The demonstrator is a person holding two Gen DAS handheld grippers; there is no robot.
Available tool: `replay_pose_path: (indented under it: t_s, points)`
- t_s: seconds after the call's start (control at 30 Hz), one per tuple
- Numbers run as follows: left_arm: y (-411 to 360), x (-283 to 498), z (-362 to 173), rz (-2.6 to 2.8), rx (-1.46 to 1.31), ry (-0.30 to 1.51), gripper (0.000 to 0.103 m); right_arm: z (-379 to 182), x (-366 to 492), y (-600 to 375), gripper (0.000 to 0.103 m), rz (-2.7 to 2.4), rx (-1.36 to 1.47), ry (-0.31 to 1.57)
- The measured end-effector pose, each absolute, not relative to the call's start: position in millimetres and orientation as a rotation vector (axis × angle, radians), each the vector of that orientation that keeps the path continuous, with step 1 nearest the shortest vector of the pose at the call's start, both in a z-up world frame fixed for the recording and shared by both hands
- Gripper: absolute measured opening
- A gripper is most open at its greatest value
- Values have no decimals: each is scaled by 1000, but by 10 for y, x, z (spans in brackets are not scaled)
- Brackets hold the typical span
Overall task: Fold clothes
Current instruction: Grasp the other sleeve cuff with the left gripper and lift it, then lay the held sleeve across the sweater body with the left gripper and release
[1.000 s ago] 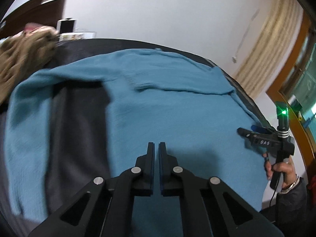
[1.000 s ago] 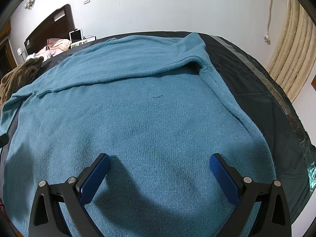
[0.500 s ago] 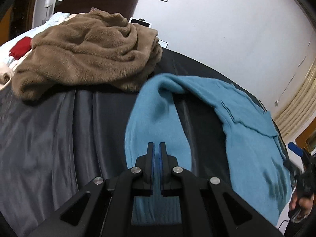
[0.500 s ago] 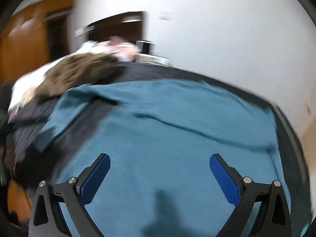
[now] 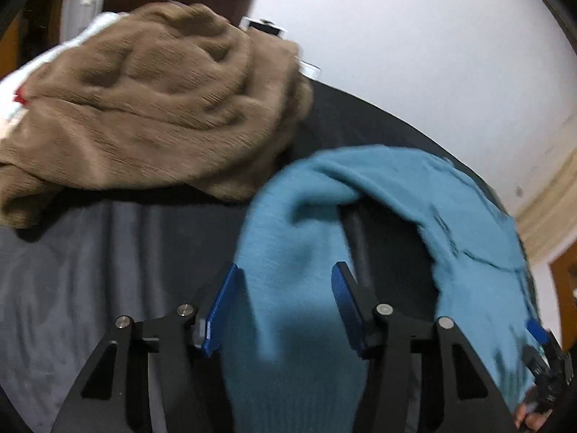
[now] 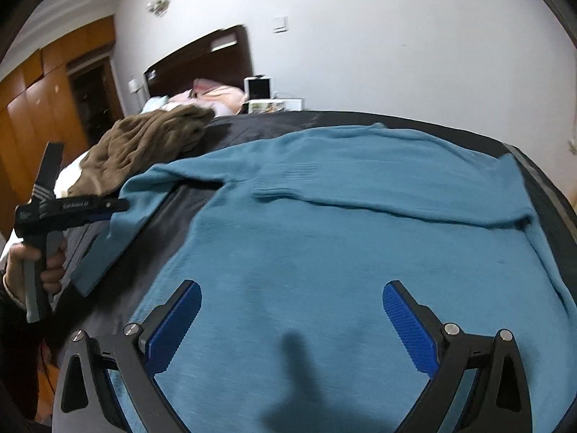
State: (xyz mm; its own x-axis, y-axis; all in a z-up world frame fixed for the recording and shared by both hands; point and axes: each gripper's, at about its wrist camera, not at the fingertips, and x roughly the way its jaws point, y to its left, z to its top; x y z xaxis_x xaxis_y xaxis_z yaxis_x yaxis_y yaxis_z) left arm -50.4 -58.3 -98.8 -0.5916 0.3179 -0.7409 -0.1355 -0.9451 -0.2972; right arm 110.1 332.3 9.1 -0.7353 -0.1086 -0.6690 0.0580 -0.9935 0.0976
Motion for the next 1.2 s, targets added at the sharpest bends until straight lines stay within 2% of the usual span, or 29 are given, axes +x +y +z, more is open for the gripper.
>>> replay_pose_path:
  t_s: [0.13,0.27,0.3,0.37,0.53,0.83,0.93,1.07,1.17,1.2]
  points:
    - [-574,-587,-1016,2556,-1296,-307,59,63,1146,3448,102,-2852,1096,-146]
    - [-427,-640,-1097,2527,-1330,-225,59,-6,1167,3534,102,-2847,1101,-192]
    - [-396,-647,-1098,2533,-1325,-207,49,-15,1183,3558,102,-2848,1099,-205]
    - [-354,-676,-1123,2531,-1351,-187,12,-14,1224,3618,102,-2859,1086,-225]
    - [-354,-650,-987,2632,-1317,-125,12,-11,1318,3811,102,-2909,1058,-286]
    - [-87,-618,-152,2979,-955,180,12,-11,1431,4197,102,-2954,1027,-416]
    - [179,-584,148,3015,-770,334,12,-25,1449,4260,102,-2932,1009,-458]
    - [961,-432,383,2879,-492,608,12,-52,1463,4329,102,-2898,995,-534]
    - [1799,-208,290,2662,-335,887,18,-71,1452,4420,102,-2877,997,-624]
    - [2052,-158,236,2587,-304,977,23,-80,1450,4450,102,-2871,1000,-651]
